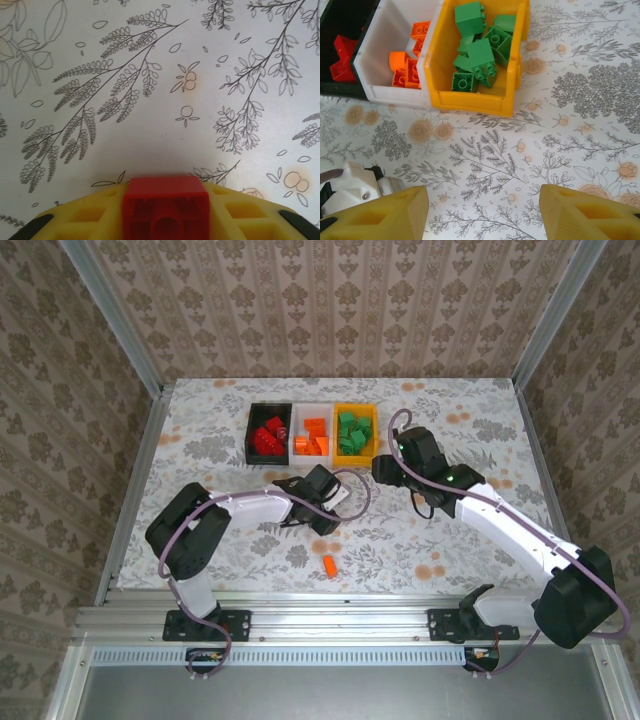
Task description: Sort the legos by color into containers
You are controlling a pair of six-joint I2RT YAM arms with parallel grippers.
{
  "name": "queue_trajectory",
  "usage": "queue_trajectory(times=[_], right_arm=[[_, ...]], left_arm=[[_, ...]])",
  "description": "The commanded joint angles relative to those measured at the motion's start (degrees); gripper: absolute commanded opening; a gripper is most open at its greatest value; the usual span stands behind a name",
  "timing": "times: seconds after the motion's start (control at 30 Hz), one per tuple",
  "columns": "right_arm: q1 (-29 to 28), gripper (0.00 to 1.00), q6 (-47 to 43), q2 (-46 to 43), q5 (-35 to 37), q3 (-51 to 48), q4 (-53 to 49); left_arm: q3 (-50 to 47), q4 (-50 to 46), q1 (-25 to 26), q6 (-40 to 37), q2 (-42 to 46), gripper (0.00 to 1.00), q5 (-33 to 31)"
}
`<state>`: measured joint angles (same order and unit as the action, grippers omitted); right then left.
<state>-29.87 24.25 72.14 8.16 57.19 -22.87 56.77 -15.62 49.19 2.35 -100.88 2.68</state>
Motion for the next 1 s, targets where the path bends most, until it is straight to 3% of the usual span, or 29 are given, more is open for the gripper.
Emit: queue_trajectory(times=[0.0, 0.27, 0.4, 0.6, 0.77, 0.87, 0.97], right_arm=[[-2.8, 0.61, 1.1, -0.6, 0.2, -1.7, -1.7], [-14.5, 0.62, 5.7, -0.7, -0.3, -6.8, -1.2], [-19.9, 0.63, 8.6, 1.2, -1.7, -7.1, 0.3], [-26.1, 0.73, 8.6, 7.1, -4.5, -4.5, -0.6], [-31.7, 0.77, 8.2, 16.3, -4.1, -0.8, -2.7], [-33.1, 0.78, 10.3, 19.2, -5.1, -0.2, -0.9], [-34.1, 0.77, 11.1, 21.8, -4.3, 1.4, -1.8]], left_arm=[[4.9, -4.2, -3.0, 0.6, 3.4, 0.37, -5.6], [23.8, -9.5, -18.9, 5.7, 3.2, 0.38, -16.1], [36.5, -14.2, -26.9, 7.3, -7.3, 0.37, -13.1], [47.4, -16.5, -30.5, 7.0, -19.2, 0.39, -8.3], [49.4, -16.3, -31.8, 6.9, -22.5, 0.43, -6.0], [49.2, -16.0, -31.8, 6.1, -22.5, 0.49, -5.5], [49.0, -15.9, -31.7, 5.3, -21.9, 0.62, -4.6]])
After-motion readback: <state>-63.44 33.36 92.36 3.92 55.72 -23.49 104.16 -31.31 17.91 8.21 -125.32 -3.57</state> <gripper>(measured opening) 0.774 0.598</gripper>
